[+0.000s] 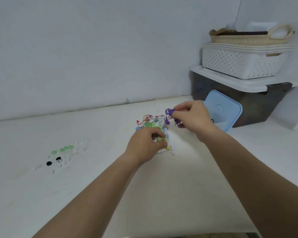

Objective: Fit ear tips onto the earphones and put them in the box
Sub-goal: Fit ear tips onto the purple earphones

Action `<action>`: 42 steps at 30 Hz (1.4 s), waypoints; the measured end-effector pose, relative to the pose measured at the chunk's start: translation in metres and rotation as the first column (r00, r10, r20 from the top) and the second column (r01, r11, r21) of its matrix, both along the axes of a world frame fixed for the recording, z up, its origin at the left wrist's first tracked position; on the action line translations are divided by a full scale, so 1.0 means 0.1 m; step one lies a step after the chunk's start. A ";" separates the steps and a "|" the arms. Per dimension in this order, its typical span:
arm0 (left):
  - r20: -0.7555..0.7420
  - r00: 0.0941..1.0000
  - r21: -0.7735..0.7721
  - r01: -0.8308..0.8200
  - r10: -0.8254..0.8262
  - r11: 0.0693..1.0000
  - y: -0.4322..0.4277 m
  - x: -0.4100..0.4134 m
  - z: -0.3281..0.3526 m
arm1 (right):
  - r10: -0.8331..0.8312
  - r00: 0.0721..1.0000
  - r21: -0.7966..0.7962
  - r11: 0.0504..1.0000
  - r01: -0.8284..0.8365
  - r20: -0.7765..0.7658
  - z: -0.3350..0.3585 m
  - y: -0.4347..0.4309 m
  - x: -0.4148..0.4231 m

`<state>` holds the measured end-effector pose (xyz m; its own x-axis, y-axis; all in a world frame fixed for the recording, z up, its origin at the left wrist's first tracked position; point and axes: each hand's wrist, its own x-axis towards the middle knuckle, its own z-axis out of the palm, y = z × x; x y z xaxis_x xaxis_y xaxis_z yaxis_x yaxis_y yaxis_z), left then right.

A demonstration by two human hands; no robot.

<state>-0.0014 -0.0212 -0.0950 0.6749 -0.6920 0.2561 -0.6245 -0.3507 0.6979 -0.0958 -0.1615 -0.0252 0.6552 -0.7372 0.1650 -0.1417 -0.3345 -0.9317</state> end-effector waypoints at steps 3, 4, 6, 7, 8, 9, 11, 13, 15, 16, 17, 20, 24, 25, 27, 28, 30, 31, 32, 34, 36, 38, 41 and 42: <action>0.011 1.000 0.026 0.011 -0.011 1.000 0.01 0.03 0.02 | 0.020 0.993 0.069 0.997 -0.029 0.116 0.08 0.00 0.03; 0.002 1.000 0.025 0.019 -0.019 1.000 0.01 0.04 0.03 | 0.021 0.988 0.086 0.996 -0.034 0.154 0.11 0.00 0.05; -0.030 0.999 0.009 0.036 -0.036 0.999 0.02 0.05 0.04 | 0.030 0.980 0.095 0.994 -0.050 0.197 0.15 0.01 0.09; -0.048 0.998 -0.001 0.046 -0.046 0.999 0.02 0.06 0.05 | 0.042 0.977 0.100 0.993 -0.064 0.211 0.17 0.03 0.12; -0.064 0.996 -0.013 0.056 -0.057 0.998 0.03 0.07 0.05 | 0.060 0.973 0.108 0.990 -0.086 0.225 0.19 0.05 0.14; -0.082 0.994 -0.024 0.064 -0.066 0.998 0.04 0.08 0.06 | 0.078 0.968 0.118 0.987 -0.109 0.240 0.20 0.06 0.17; -0.151 0.986 -0.060 0.062 -0.071 0.996 0.07 0.10 0.09 | 0.110 0.960 0.137 0.979 -0.148 0.257 0.22 0.10 0.22; -0.216 0.976 -0.099 0.017 -0.039 0.995 0.14 0.13 0.12 | 0.142 0.955 0.152 0.971 -0.186 0.260 0.22 0.14 0.27; -0.210 0.977 -0.117 -0.059 0.033 0.991 0.24 0.17 0.17 | 0.183 0.948 0.172 0.957 -0.232 0.262 0.21 0.21 0.33; -0.202 0.976 -0.130 -0.107 0.079 0.986 0.31 0.20 0.20 | 0.202 0.943 0.182 0.950 -0.255 0.265 0.21 0.24 0.35; -0.218 0.968 -0.153 -0.162 0.126 0.975 0.39 0.22 0.23 | 0.224 0.938 0.191 0.941 -0.279 0.266 0.19 0.29 0.38; -0.482 0.868 -0.258 -0.270 0.119 0.928 0.65 0.26 0.34 | 0.293 0.926 0.191 0.921 -0.340 0.240 0.14 0.47 0.46; -0.727 0.665 -0.415 -0.227 -0.171 0.881 0.95 0.29 0.40 | 0.375 0.900 0.199 0.886 -0.418 0.222 0.03 0.76 0.55; -0.735 0.648 -0.446 -0.240 -0.200 0.862 1.01 0.31 0.38 | 0.393 0.894 0.200 0.878 -0.435 0.216 0.01 0.83 0.58; -0.730 0.663 -0.455 -0.289 -0.167 0.842 1.11 0.33 0.34 | 0.411 0.886 0.211 0.866 -0.452 0.214 -0.05 0.94 0.61; -0.718 0.687 -0.437 -0.318 -0.113 0.841 1.18 0.36 0.31 | 0.417 0.885 0.219 0.862 -0.458 0.207 -0.08 1.01 0.64; -0.666 0.746 -0.395 -0.350 -0.002 0.850 1.30 0.39 0.27 | 0.435 0.884 0.223 0.857 -0.464 0.170 -0.15 1.08 0.66; -0.631 0.774 -0.377 -0.358 0.046 0.854 1.35 0.42 0.25 | 0.457 0.878 0.222 0.850 -0.478 0.139 -0.19 1.10 0.66; -0.592 0.801 -0.363 -0.361 0.086 0.859 1.42 0.45 0.23 | 0.485 0.869 0.223 0.840 -0.495 0.102 -0.23 1.15 0.67; -0.515 0.846 -0.330 -0.345 0.139 0.879 1.49 0.48 0.19 | 0.524 0.851 0.208 0.829 -0.520 0.036 -0.31 1.18 0.66; -0.452 0.872 -0.283 -0.338 0.186 0.898 1.53 0.48 0.16 | 0.525 0.850 0.174 0.840 -0.514 -0.024 -0.36 1.20 0.64; -0.415 0.878 -0.228 -0.354 0.239 0.907 1.55 0.48 0.12 | 0.520 0.848 0.124 0.853 -0.507 -0.102 -0.38 1.21 0.63; -0.288 0.908 -0.131 -0.353 0.306 0.926 1.53 0.48 0.08 | 0.510 0.802 -0.003 0.843 -0.537 -0.309 -0.39 1.19 0.58; -0.228 0.920 -0.098 -0.348 0.320 0.932 1.52 0.48 0.07 | 0.502 0.774 -0.041 0.829 -0.558 -0.385 -0.39 1.19 0.56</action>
<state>0.0464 0.1310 -0.0883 0.9081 -0.3861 0.1623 -0.3261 -0.4084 0.8526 -0.0397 -0.0425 -0.0645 0.9679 -0.2414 -0.0698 -0.2011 -0.5777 -0.7911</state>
